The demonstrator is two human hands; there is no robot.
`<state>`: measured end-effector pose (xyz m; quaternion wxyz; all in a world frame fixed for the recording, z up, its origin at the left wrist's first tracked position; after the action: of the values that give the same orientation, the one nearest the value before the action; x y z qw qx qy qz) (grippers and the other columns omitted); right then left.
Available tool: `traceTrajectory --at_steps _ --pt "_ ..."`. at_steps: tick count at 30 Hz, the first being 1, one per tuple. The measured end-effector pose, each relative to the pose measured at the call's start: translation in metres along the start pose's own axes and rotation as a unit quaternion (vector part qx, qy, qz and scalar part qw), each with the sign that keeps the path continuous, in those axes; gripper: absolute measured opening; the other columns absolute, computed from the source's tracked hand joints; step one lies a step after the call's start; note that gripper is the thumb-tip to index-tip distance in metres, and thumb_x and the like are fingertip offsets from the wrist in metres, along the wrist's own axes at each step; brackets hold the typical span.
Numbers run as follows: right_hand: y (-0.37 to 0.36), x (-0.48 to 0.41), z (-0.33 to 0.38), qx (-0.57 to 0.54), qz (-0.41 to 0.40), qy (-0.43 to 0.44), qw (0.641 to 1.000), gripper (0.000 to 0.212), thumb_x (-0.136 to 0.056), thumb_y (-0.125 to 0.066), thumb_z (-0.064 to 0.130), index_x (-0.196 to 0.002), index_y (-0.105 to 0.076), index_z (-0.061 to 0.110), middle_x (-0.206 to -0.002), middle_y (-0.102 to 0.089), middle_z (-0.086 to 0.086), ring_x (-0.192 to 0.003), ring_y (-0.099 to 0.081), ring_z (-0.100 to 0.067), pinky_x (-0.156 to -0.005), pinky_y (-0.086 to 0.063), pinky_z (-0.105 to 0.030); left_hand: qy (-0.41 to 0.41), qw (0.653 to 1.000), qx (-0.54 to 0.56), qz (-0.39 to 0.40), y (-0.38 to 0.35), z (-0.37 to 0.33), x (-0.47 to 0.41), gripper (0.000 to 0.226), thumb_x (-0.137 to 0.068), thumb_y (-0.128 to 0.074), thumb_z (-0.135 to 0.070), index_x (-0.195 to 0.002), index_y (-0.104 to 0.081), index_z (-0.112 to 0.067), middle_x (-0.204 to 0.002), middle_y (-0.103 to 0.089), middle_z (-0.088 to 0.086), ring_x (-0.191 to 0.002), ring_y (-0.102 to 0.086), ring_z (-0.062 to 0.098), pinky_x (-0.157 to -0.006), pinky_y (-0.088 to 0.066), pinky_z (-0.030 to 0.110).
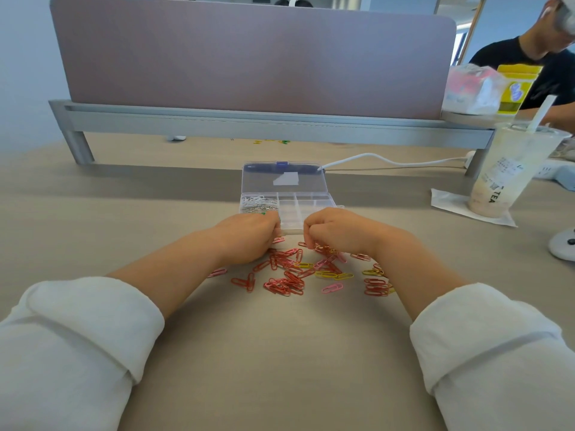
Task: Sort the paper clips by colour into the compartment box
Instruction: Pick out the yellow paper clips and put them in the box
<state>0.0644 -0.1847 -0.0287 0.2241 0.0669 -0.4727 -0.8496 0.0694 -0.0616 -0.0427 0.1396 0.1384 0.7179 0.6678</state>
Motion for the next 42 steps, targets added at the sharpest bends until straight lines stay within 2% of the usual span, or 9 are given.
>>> traceTrajectory --at_steps 4,12,15,18,20,25,32,38,42 --pt "-0.006 0.005 0.001 0.060 0.049 0.013 0.997 0.010 -0.080 -0.070 0.022 -0.073 -0.062 0.022 -0.055 -0.047 0.011 -0.050 -0.044 -0.004 -0.053 -0.041 -0.022 0.004 0.997 0.074 -0.038 0.004 0.000 -0.001 0.012 -0.099 -0.030 -0.020 -0.088 -0.033 -0.016 -0.075 -0.042 -0.004 -0.074 -0.040 0.022 -0.063 -0.027 0.030" --pt "-0.010 0.002 -0.002 0.136 0.065 0.004 0.988 0.018 -0.087 -0.062 0.026 -0.098 -0.067 0.014 -0.083 -0.059 0.007 -0.080 -0.053 -0.015 -0.065 -0.041 -0.022 0.000 0.988 0.140 -0.066 0.010 -0.005 0.000 0.032 -0.100 -0.028 -0.014 -0.123 -0.050 -0.016 -0.078 -0.044 -0.005 -0.071 -0.038 0.012 -0.061 -0.024 0.021" --pt "-0.008 0.000 -0.002 0.141 0.051 0.001 0.989 0.022 -0.093 -0.051 0.025 -0.105 -0.064 0.012 -0.097 -0.064 -0.005 -0.078 -0.057 -0.020 -0.069 -0.046 -0.028 0.012 0.984 0.164 -0.065 0.011 -0.003 0.001 0.031 -0.100 -0.025 -0.016 -0.113 -0.053 -0.017 -0.067 -0.039 -0.012 -0.060 -0.038 0.004 -0.052 -0.026 0.023" --pt "-0.003 0.002 -0.003 0.101 0.035 -0.004 0.994 0.020 -0.098 -0.038 0.024 -0.100 -0.054 0.012 -0.084 -0.057 -0.003 -0.061 -0.050 -0.017 -0.059 -0.042 -0.027 0.025 0.978 0.194 -0.071 0.012 -0.001 0.003 0.027 -0.101 -0.024 -0.022 -0.087 -0.048 -0.024 -0.069 -0.043 -0.008 -0.060 -0.041 0.008 -0.049 -0.031 0.022" --pt "0.002 0.003 -0.006 0.083 0.016 -0.008 0.996 0.019 -0.099 -0.033 0.024 -0.098 -0.048 0.013 -0.087 -0.057 -0.003 -0.071 -0.050 -0.018 -0.066 -0.040 -0.030 0.019 0.977 0.194 -0.083 0.014 -0.003 0.004 0.032 -0.101 -0.025 -0.027 -0.071 -0.037 -0.027 -0.070 -0.044 -0.006 -0.064 -0.041 0.013 -0.053 -0.033 0.023" --pt "0.008 0.010 -0.014 0.031 0.015 -0.017 0.999 0.020 -0.095 -0.034 0.013 -0.103 -0.049 0.024 -0.074 -0.053 0.008 -0.066 -0.049 -0.006 -0.056 -0.034 -0.021 -0.014 0.978 0.179 -0.107 0.020 -0.018 0.006 0.043 -0.099 -0.026 -0.035 -0.060 -0.033 -0.020 -0.060 -0.040 -0.005 -0.057 -0.036 0.007 -0.054 -0.028 0.020" --pt "0.024 0.026 -0.037 -0.064 -0.047 -0.054 0.995 0.032 -0.089 -0.033 -0.001 -0.062 -0.044 0.013 -0.058 -0.041 0.004 -0.039 -0.038 -0.001 -0.038 -0.028 -0.007 -0.057 0.986 0.153 -0.017 0.011 -0.044 0.001 0.035 -0.100 -0.027 -0.030 -0.070 -0.045 -0.023 -0.071 -0.047 -0.010 -0.072 -0.045 0.011 -0.068 -0.034 0.026" --pt "0.027 0.039 -0.055 -0.025 -0.080 -0.086 0.993 0.049 -0.096 -0.037 0.025 -0.048 -0.040 0.013 -0.043 -0.043 0.004 -0.046 -0.036 -0.014 -0.053 -0.033 -0.025 -0.097 0.988 0.117 0.027 0.015 -0.062 0.000 0.012 -0.086 -0.057 -0.043 -0.088 -0.058 -0.031 -0.064 -0.041 -0.011 -0.062 -0.042 0.005 -0.058 -0.034 0.024" --pt "0.028 0.048 -0.060 0.009 -0.090 -0.088 0.992 0.056 -0.099 -0.035 0.034 -0.049 -0.046 0.010 -0.044 -0.050 0.006 -0.052 -0.043 -0.013 -0.061 -0.037 -0.026 -0.123 0.988 0.080 0.052 0.011 -0.068 0.000 0.021 -0.079 -0.068 -0.039 -0.098 -0.065 -0.030 -0.068 -0.041 -0.013 -0.065 -0.043 0.004 -0.059 -0.035 0.022"
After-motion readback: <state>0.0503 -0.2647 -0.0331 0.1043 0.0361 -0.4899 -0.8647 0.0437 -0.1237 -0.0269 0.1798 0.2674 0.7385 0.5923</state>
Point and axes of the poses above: each hand's wrist, its own x-axis away from the middle knuckle, its own y-axis out of the back of the hand, z = x × y, the point moved 6 cm from there along -x, towards the middle knuckle
